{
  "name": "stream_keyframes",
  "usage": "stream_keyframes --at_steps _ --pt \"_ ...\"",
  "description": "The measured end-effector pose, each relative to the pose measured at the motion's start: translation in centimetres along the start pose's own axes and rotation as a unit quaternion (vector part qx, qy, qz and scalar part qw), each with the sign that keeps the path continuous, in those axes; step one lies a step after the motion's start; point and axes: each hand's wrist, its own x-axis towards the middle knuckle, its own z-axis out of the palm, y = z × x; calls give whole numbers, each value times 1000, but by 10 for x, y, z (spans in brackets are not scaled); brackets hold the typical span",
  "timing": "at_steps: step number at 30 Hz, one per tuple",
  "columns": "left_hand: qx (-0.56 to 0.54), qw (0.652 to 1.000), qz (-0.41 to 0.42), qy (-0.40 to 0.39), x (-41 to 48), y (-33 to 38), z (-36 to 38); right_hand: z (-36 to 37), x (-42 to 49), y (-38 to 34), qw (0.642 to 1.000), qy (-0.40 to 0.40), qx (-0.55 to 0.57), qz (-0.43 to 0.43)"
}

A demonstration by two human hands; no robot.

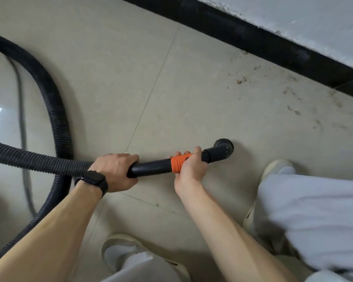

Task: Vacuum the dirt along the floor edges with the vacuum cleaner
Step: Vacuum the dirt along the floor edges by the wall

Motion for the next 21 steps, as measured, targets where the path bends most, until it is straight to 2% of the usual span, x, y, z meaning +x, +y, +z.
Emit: stream_keyframes --at_steps 7,11,13,15,21 --pt "-17 998 -49 37 -39 -38 5 15 -31 35 997 -39 -47 49" --pt "20 995 -13 97 -69 -65 -3 6 -58 61 988 -52 -51 133" --pt "56 993 -10 102 -82 -74 -5 -2 -69 73 982 -49 -74 164" --pt "70 992 -14 104 -85 -74 -6 -4 -72 74 981 -45 -97 165" --pt "22 994 -13 107 -44 -43 -14 14 -50 30 991 -20 -86 99"
